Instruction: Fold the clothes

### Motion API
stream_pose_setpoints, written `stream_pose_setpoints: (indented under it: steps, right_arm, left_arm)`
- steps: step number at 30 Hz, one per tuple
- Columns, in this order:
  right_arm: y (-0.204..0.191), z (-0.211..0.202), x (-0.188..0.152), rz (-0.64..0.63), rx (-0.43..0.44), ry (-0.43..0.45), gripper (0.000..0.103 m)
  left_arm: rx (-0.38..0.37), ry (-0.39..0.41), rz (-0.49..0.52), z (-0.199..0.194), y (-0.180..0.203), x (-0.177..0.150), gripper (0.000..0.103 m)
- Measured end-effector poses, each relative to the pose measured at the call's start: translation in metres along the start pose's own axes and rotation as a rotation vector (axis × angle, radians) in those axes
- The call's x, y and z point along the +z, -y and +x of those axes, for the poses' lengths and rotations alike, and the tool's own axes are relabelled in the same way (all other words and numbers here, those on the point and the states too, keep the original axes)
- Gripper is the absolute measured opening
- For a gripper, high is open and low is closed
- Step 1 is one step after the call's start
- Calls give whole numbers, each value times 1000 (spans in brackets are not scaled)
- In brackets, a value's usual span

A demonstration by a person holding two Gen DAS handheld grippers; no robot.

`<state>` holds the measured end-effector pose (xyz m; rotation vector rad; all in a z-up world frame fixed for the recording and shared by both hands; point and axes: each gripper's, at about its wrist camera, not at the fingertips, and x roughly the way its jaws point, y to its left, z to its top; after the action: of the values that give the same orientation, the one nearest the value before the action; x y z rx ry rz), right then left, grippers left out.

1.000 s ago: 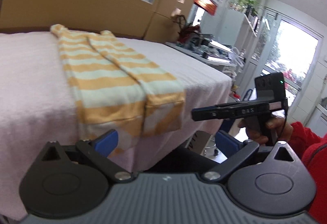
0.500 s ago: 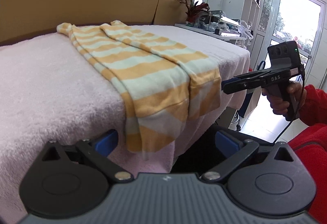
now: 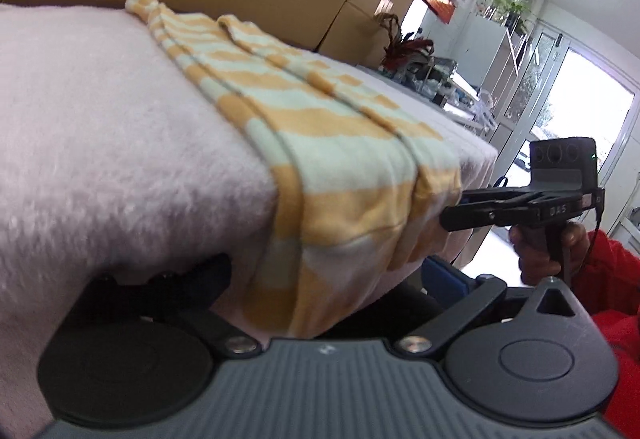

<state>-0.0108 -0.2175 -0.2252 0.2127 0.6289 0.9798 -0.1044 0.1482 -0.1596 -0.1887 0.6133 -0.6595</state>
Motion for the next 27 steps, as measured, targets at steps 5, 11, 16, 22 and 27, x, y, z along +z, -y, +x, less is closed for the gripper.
stream_pose_setpoints:
  steps: [5,11,16,22,27]
  right_arm:
    - [-16,-27,1,-58,7,-30,40]
    - [-36,-60,9,-121,29,-20,29]
    - [-43,-52,33,-92,123,156,46]
    - [-26,-13,28,-59,52,84,1]
    - [-7,-30,9,18,-22,35,0]
  left_arm:
    - [90,-104,5,-12,1,-14,61]
    - [9,-71,155,-42,46,1,62]
    - [34,-49,197,-30,49,8,92]
    - [75,-53,75,-19,8,0,92]
    - [36,-26,-4,-21,-7,3,97]
